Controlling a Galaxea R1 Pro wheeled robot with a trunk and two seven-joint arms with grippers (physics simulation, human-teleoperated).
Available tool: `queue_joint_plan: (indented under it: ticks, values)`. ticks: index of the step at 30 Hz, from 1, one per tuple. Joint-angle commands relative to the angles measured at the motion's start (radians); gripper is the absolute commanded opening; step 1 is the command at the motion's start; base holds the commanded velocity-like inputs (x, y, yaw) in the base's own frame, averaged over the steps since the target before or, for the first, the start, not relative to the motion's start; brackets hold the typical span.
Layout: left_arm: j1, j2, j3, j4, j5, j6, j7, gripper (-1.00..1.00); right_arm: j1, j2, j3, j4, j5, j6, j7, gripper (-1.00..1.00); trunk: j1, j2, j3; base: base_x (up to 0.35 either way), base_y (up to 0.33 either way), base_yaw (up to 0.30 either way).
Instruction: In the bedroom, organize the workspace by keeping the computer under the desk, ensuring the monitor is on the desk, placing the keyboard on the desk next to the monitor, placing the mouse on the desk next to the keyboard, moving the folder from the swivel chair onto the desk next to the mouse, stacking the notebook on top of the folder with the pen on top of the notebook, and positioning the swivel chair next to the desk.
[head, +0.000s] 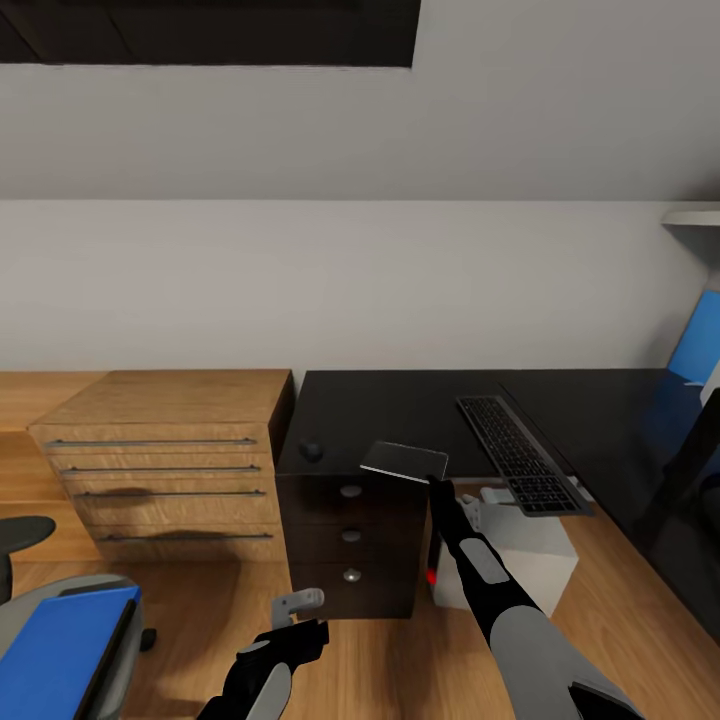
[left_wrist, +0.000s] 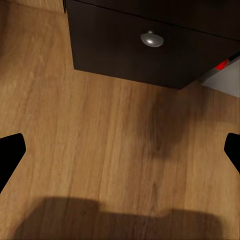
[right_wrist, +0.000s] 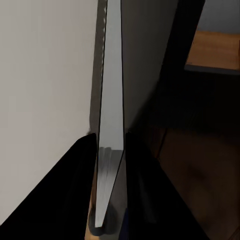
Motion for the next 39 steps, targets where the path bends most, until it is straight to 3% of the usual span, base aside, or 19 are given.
queue_joint_plan:
  ticks: [1, 3, 39]
  values:
    - [-0.001, 0.000, -0.002, -0.001, 0.010, 0.001, 0.010, 1.00, -0.001, 0.001, -0.005, 0.000, -0.011, 0.006, 0.007, -1.00, 0.004, -0.008, -0.004, 0.000, 0.000, 0.000]
    - [-0.001, 0.000, -0.002, -0.001, 0.010, 0.001, 0.010, 1.00, -0.001, 0.001, -0.005, 0.000, -0.011, 0.006, 0.007, -1.00, 0.012, -0.022, -0.010, 0.000, 0.000, 0.000]
    - [-0.001, 0.005, 0.008, -0.001, 0.012, 0.001, 0.008, 1.00, -0.001, 0.001, -0.005, -0.001, -0.010, 0.003, 0.005, -1.00, 0.012, -0.022, -0.010, 0.037, 0.000, 0.000]
